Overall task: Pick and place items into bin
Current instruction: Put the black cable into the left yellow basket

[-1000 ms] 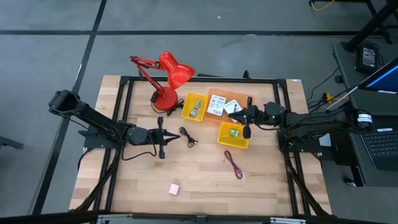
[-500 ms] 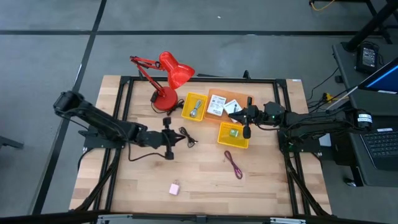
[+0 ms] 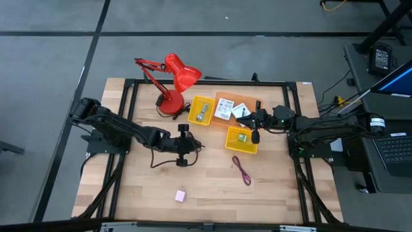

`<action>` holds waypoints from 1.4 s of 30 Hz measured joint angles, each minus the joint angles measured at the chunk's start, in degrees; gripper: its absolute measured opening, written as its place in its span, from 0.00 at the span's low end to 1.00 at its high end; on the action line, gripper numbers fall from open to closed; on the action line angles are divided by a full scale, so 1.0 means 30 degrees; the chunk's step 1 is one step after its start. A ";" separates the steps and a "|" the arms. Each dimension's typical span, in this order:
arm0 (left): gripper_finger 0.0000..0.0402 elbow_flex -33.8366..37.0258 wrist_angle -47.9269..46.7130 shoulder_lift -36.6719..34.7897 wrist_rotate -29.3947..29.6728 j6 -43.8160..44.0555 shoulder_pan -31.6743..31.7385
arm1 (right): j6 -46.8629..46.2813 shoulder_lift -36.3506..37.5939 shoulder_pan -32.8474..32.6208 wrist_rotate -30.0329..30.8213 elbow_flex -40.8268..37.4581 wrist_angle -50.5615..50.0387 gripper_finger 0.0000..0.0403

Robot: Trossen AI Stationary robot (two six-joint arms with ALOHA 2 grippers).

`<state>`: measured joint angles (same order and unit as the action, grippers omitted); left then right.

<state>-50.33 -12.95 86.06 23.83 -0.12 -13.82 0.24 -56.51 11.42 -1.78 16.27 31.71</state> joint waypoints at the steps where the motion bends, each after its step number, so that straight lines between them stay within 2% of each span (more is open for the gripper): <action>1: 0.03 0.0026 -0.0226 0.0144 -0.0066 0.0020 0.0039 | -0.0083 0.0000 0.0007 -0.0098 0.0000 -0.0053 0.01; 6: 0.12 0.0058 -0.0730 0.0724 0.1004 0.0296 0.0063 | -0.0024 0.0000 0.0007 -0.1319 0.0000 -0.0103 0.01; 15: 0.34 0.0058 -0.1252 0.0818 0.3211 0.0828 -0.0017 | -0.0059 0.0000 0.0000 -0.1367 0.0007 -0.0106 0.01; 22: 0.48 0.0066 -0.2063 0.0819 0.3378 0.1782 -0.0017 | -0.0056 0.0000 0.0000 -0.1360 0.0007 -0.0103 0.01; 27: 0.54 0.0066 -0.2065 0.0816 0.3678 0.1472 -0.0017 | -0.0056 0.0000 0.0000 -0.1356 0.0007 -0.0103 0.01; 33: 0.54 0.0066 -0.2056 0.0816 0.4199 0.0812 -0.0017 | -0.0029 0.0000 0.0000 -0.1348 0.0007 -0.0103 0.01; 35: 0.54 0.0066 -0.2058 0.0816 0.3703 0.1120 0.0065 | -0.0055 0.0000 0.0000 -0.1348 0.0007 -0.0103 0.01; 40: 0.52 0.0073 -0.2068 0.0853 -0.0585 0.1739 0.1275 | -0.0056 0.0000 0.0000 -0.1348 0.0007 -0.0103 0.01; 42: 0.50 0.0076 -0.2178 0.1075 -0.1494 0.1709 0.1874 | -0.0059 0.0000 0.0000 -0.1348 0.0007 -0.0096 0.01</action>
<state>-50.10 -19.48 89.29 19.34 5.01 -8.19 0.07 -56.51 11.42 -5.82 16.29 31.42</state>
